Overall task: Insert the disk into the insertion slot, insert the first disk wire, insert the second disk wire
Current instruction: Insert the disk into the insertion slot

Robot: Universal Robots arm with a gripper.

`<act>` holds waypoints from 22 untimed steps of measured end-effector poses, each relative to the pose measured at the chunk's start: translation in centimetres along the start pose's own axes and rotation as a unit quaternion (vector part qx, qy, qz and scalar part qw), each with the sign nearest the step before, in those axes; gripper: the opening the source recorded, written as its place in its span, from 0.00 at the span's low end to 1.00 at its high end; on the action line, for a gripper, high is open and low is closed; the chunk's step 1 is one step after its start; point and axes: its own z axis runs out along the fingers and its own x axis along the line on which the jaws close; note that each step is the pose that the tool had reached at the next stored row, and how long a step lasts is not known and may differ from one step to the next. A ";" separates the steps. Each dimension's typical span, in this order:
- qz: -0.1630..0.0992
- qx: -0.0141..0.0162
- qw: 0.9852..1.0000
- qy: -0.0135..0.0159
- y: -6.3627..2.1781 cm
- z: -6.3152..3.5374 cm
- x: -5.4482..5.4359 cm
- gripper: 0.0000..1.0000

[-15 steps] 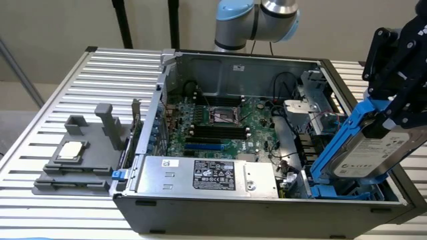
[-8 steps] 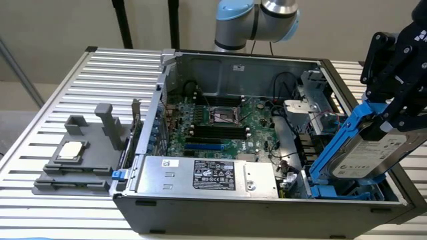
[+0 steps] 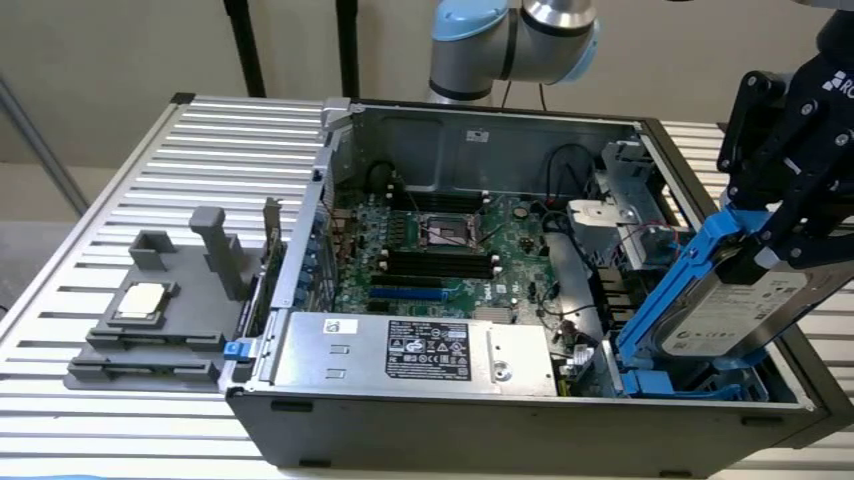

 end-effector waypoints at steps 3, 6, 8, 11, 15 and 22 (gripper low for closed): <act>-0.001 0.000 1.000 -0.003 -0.04 0.10 0.0 0.33; -0.001 0.000 1.000 -0.005 -0.11 0.10 0.0 0.33; -0.001 -0.001 1.000 -0.006 -0.13 0.12 0.1 0.33; -0.001 -0.001 1.000 -0.008 -0.15 0.19 0.2 0.33; -0.002 -0.001 1.000 -0.010 -0.15 0.35 0.2 0.33; -0.004 -0.001 1.000 -0.013 -0.16 0.51 0.5 0.33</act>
